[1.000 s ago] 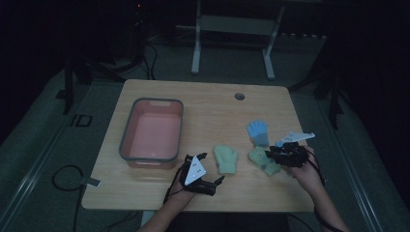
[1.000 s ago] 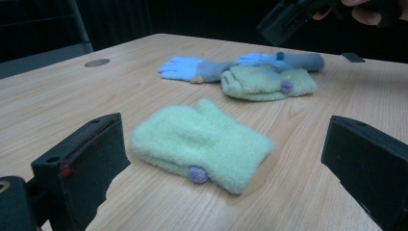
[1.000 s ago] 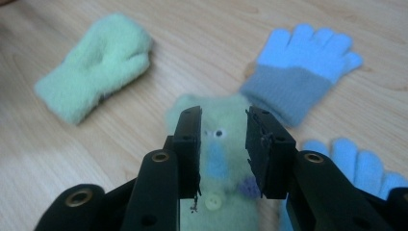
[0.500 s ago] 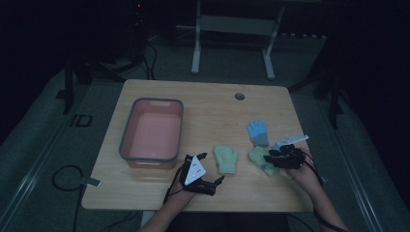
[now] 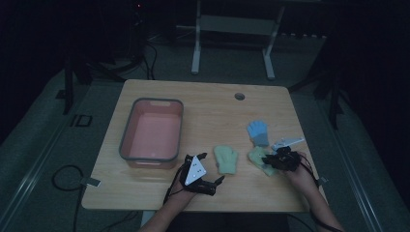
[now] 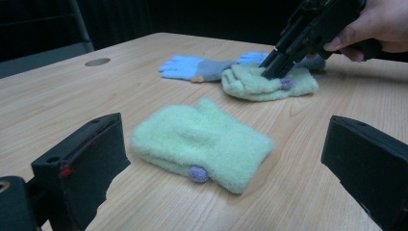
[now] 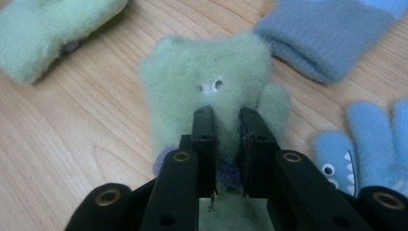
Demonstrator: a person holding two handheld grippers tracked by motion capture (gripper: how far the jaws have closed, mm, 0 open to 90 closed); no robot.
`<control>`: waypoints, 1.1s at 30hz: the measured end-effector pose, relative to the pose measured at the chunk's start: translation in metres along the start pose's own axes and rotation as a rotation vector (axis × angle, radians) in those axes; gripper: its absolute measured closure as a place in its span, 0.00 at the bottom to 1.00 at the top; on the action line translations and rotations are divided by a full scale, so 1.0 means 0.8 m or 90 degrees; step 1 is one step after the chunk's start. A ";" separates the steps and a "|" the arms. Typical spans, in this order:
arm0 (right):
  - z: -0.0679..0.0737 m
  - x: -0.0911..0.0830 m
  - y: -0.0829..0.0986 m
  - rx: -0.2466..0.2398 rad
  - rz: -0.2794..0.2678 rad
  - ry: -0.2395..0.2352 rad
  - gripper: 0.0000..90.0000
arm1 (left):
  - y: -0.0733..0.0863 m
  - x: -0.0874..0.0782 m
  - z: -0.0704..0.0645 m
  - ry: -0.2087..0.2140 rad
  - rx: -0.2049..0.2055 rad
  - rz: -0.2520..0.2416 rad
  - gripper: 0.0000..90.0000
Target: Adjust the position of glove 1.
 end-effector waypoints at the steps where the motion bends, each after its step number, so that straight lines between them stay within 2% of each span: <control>1: 0.002 0.000 -0.001 0.006 0.002 0.006 0.89 | 0.000 0.000 0.000 0.000 0.001 0.000 0.02; 3: 0.007 -0.003 -0.004 0.023 0.007 0.019 0.91 | 0.000 0.000 0.000 0.001 0.001 -0.001 0.02; 5: 0.015 -0.011 -0.012 0.028 0.006 0.024 0.92 | 0.000 -0.001 0.000 0.001 0.000 -0.003 0.02; 9: 0.024 -0.041 -0.034 0.063 -0.032 0.027 0.92 | 0.000 -0.001 0.000 0.000 -0.002 -0.005 0.02; 12: 0.038 -0.063 -0.049 0.080 -0.050 0.058 0.92 | 0.000 -0.001 0.000 0.002 0.000 -0.005 0.02; 13: 0.038 -0.063 -0.049 0.080 -0.050 0.058 0.92 | 0.000 -0.001 0.000 0.002 0.000 -0.005 0.02; 14: 0.042 -0.068 -0.053 0.089 -0.057 0.071 0.92 | 0.000 -0.001 0.000 0.000 0.001 -0.005 0.02; 15: 0.048 -0.074 -0.059 0.111 -0.061 0.107 0.92 | 0.000 -0.001 0.000 -0.001 0.002 -0.006 0.02; 19: 0.056 -0.076 -0.066 0.160 -0.079 0.126 0.92 | 0.000 -0.001 0.000 -0.003 0.000 -0.008 0.02; 20: 0.056 -0.076 -0.066 0.160 -0.079 0.126 0.92 | 0.000 -0.001 0.000 -0.003 0.000 -0.008 0.02; 21: 0.058 -0.077 -0.066 0.172 -0.085 0.134 0.92 | 0.001 -0.001 -0.001 -0.003 0.000 -0.009 0.02; 22: 0.062 -0.077 -0.062 0.216 -0.107 0.157 0.92 | 0.001 -0.001 -0.001 -0.002 0.001 -0.008 0.02; 25: 0.065 -0.072 -0.054 0.264 -0.120 0.170 0.92 | 0.000 -0.001 0.000 0.000 0.000 -0.008 0.02; 30: 0.074 -0.055 -0.039 0.318 -0.139 0.188 0.92 | 0.000 -0.001 -0.001 0.001 0.001 -0.007 0.02; 33: 0.078 -0.040 -0.029 0.336 -0.131 0.198 0.92 | 0.001 -0.002 0.000 -0.003 -0.002 -0.009 0.02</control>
Point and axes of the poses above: each handheld gripper's, and its own axes: x roughly forward along the jaws, y roughly out of its underside, z roughly to its left, the point moved 1 cm from there along x, roughly forward along the jaws, and after that the axes turned 8 degrees about -x, right-handed, at the moved point
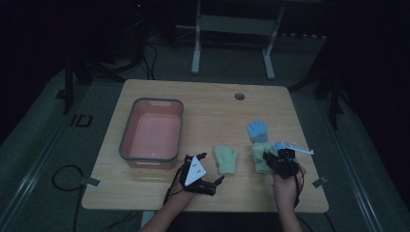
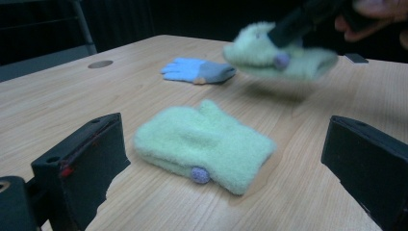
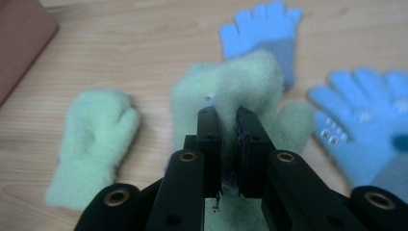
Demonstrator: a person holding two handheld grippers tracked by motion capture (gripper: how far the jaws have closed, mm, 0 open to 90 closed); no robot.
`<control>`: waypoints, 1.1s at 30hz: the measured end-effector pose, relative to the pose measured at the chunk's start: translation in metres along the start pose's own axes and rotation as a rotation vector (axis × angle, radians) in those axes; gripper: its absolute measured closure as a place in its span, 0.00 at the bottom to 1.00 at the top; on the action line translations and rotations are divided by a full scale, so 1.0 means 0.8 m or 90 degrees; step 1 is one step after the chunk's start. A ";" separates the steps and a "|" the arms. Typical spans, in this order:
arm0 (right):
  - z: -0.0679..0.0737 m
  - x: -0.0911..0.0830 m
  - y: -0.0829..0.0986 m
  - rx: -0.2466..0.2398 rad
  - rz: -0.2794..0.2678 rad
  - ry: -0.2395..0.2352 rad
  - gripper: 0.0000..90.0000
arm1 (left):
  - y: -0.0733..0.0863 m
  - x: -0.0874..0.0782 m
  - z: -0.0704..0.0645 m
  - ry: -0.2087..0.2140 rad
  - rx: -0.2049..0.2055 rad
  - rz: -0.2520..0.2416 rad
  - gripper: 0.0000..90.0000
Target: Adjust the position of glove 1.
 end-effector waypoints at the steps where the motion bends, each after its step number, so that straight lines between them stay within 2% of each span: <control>1: -0.002 0.003 0.005 0.012 -0.006 0.009 0.92 | 0.000 0.000 0.000 -0.001 0.000 -0.001 0.02; 5: -0.010 0.011 0.015 0.042 -0.012 0.027 0.91 | 0.000 0.000 0.000 0.002 0.001 -0.001 0.02; 8: -0.012 0.021 0.021 0.044 0.001 0.030 0.90 | 0.000 0.000 0.000 0.005 0.001 -0.001 0.02; 11: -0.014 0.036 0.030 0.032 0.029 0.039 0.87 | 0.000 0.000 0.000 0.005 0.001 0.000 0.02; 12: -0.016 0.040 0.035 0.042 0.036 0.039 0.86 | 0.000 0.000 0.000 0.005 0.001 0.000 0.02; 18: -0.022 0.038 0.039 0.046 0.022 0.031 0.78 | 0.000 0.000 0.000 0.008 0.000 0.002 0.02; 21: -0.022 0.028 0.032 0.011 0.012 0.034 0.75 | 0.000 0.001 0.000 0.010 0.002 0.003 0.02; 23: -0.023 0.024 0.025 -0.001 0.009 0.027 0.74 | 0.000 0.001 0.000 0.010 0.002 0.003 0.02; 27: -0.024 0.025 0.011 -0.040 0.023 0.002 0.71 | 0.000 0.001 0.000 0.009 0.002 0.003 0.02; 30: -0.022 0.026 0.003 -0.048 0.028 -0.008 0.71 | 0.000 0.001 0.000 0.008 0.004 0.004 0.02; 33: -0.018 0.025 -0.011 -0.077 0.033 -0.015 0.70 | 0.000 0.001 0.000 0.007 0.004 0.004 0.02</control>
Point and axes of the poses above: each handheld gripper's, and its own axes: x roughly forward along the jaws, y roughly out of its underside, z roughly to its left, the point moved 1 cm from there along x, roughly forward along the jaws, and after that the axes turned 8 degrees about -x, right-handed, at the moved point
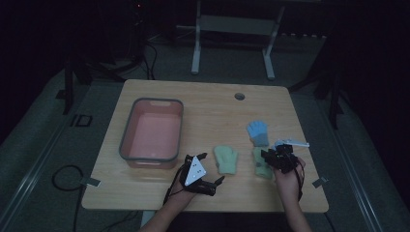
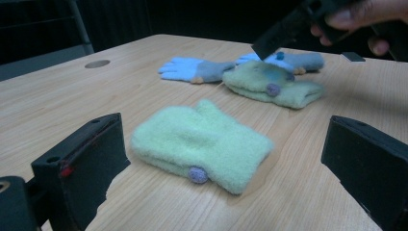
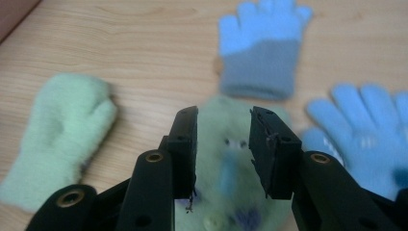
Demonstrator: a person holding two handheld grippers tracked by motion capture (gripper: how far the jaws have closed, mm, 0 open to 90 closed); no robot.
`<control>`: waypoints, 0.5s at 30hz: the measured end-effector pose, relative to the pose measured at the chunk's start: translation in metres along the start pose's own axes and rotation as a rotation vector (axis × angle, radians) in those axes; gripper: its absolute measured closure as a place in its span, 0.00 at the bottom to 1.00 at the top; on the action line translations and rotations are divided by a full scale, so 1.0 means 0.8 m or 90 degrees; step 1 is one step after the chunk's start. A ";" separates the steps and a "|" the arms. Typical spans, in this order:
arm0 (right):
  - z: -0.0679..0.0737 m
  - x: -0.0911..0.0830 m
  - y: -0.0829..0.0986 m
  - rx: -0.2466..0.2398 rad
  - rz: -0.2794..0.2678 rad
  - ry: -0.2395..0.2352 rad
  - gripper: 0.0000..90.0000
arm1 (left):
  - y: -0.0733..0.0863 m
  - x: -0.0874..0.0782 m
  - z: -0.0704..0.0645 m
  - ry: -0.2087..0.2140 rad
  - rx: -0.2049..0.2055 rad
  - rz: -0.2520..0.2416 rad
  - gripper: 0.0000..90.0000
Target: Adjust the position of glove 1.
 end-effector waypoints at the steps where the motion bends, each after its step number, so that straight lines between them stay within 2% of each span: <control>1: 0.001 -0.001 -0.006 -0.016 0.001 -0.002 0.70 | 0.000 0.000 0.000 0.000 0.000 0.000 0.02; 4: -0.001 -0.005 -0.014 -0.048 -0.001 -0.018 0.70 | 0.000 0.000 0.000 0.002 0.003 0.000 0.02; 7: -0.005 -0.006 -0.017 -0.102 0.002 -0.046 0.70 | 0.000 0.000 0.000 0.003 0.005 0.000 0.02; 9: -0.012 -0.008 -0.018 -0.122 0.009 -0.055 0.71 | 0.000 0.000 0.000 0.004 0.005 0.000 0.02; 11: -0.021 -0.012 -0.020 -0.143 0.000 -0.083 0.71 | 0.000 0.000 -0.001 0.004 0.005 0.000 0.02; 14: -0.027 -0.016 -0.020 -0.168 -0.003 -0.095 0.71 | 0.000 0.000 -0.001 0.004 0.005 0.001 0.02; 15: -0.031 -0.019 -0.019 -0.202 -0.012 -0.121 0.71 | 0.000 0.000 -0.001 0.004 0.005 0.001 0.02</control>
Point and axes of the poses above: each handheld gripper's, and its own axes: x roughly forward along the jaws, y roughly out of its underside, z roughly to its left, the point moved 1 cm from there along x, roughly forward along the jaws, and after that the axes turned 8 degrees about -x, right-handed, at the moved point
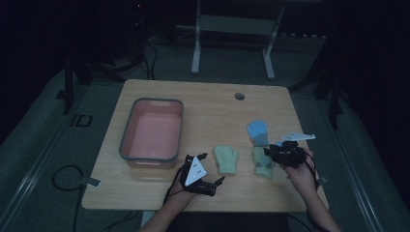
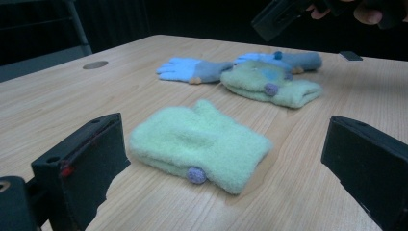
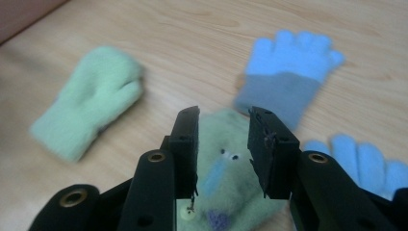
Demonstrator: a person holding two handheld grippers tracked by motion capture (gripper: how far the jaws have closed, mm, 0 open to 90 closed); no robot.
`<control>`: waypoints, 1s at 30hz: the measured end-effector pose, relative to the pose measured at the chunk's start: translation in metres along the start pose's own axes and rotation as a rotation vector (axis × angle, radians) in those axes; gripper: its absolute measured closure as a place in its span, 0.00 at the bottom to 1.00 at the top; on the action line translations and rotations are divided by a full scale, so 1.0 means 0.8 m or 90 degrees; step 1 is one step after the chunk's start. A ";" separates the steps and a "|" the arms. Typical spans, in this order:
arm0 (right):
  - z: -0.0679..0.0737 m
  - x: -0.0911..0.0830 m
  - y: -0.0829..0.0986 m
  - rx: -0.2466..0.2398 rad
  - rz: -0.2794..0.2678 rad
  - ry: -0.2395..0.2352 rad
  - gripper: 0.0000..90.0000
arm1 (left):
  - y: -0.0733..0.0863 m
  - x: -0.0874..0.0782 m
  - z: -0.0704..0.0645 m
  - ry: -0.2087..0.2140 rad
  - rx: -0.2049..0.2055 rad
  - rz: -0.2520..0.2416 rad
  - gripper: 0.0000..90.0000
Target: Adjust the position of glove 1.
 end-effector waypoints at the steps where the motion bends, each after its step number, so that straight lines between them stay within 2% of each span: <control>1: -0.001 -0.001 0.001 -0.019 0.000 -0.001 0.72 | 0.000 0.000 0.000 0.000 0.001 0.000 0.02; 4: -0.002 -0.002 0.004 -0.055 0.005 -0.009 0.72 | 0.000 0.000 0.000 0.000 0.004 0.001 0.02; 7: -0.003 0.003 0.009 -0.058 0.017 -0.011 0.73 | 0.000 0.000 0.000 0.000 0.003 0.002 0.02; 10: 0.003 0.010 0.014 -0.059 0.013 -0.012 0.73 | 0.000 0.000 -0.001 0.001 0.004 0.002 0.02; 13: 0.010 0.019 0.023 -0.079 0.014 -0.004 0.73 | 0.000 0.000 -0.001 0.002 0.005 0.002 0.02; 16: 0.011 0.024 0.029 -0.071 0.026 0.001 0.73 | 0.000 0.000 -0.001 0.002 0.006 0.002 0.02; 18: 0.009 0.028 0.037 -0.053 0.037 -0.002 0.72 | 0.000 0.000 0.000 0.002 0.003 0.001 0.02; 22: 0.011 0.036 0.050 -0.065 0.056 -0.002 0.73 | 0.000 0.000 -0.001 0.001 0.004 0.002 0.02; 26: 0.011 0.039 0.058 -0.044 0.033 -0.001 0.78 | 0.000 0.000 -0.001 0.002 0.005 0.003 0.02; 30: 0.015 0.041 0.058 -0.036 0.037 0.008 0.90 | 0.000 0.000 -0.001 0.001 0.004 0.002 0.02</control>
Point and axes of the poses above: each handheld gripper's, and its own axes: x roughly forward along the jaws, y roughly out of its underside, z roughly to its left, the point moved 1 cm from there along x, roughly forward along the jaws, and after that the axes turned 8 degrees about -x, right-handed, at the moved point
